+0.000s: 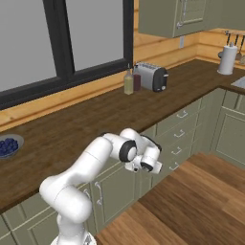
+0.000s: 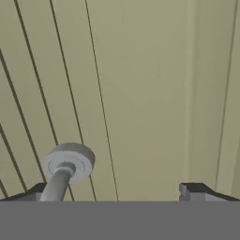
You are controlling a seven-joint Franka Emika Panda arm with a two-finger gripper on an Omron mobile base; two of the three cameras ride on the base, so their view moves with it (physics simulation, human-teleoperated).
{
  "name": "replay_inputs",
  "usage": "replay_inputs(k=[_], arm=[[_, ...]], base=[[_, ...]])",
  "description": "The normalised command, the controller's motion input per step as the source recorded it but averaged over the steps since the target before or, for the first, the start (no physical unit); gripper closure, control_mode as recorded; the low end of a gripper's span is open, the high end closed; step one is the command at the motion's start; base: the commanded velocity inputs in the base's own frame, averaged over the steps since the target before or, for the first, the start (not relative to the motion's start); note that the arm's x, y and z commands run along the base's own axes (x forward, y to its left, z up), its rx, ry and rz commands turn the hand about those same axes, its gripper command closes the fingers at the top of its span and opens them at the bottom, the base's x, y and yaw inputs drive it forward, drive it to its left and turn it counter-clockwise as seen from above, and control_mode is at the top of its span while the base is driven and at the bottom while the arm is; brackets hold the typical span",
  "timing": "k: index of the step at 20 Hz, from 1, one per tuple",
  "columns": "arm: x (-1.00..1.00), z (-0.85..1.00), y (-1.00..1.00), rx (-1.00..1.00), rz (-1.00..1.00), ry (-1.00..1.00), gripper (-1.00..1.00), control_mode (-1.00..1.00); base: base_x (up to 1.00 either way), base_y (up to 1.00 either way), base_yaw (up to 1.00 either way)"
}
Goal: Take a straw from the drawer in front and place it inside the glass cup on the dining counter.
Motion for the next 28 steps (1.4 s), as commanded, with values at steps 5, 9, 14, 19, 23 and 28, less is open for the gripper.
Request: replay_inputs(k=[5,9,14,19,23,28], arm=[[0.51,-0.19,0.2,0.03,0.0,0.03,1.0,-1.0],[0.04,-0.17,0.13,0.0,0.0,0.08,1.0,-1.0],[0.0,-0.02,0.0,0.0,0.0,0.02,1.0,-1.0],[-0.41,0.01,-0.14,0.0,-0.01,-0.03,1.0,-1.0],[-0.62,0.05,-0.29,0.0,-0.01,-0.04,1.0,-1.0],[-0.65,0.06,-0.45,0.03,0.0,-0.01,1.0,-1.0]], base=[[0.0,0.0,0.0],[0.0,0.0,0.0],[0.0,0.0,0.0],[0.0,0.0,0.0],[0.0,0.0,0.0],[0.0,0.0,0.0]])
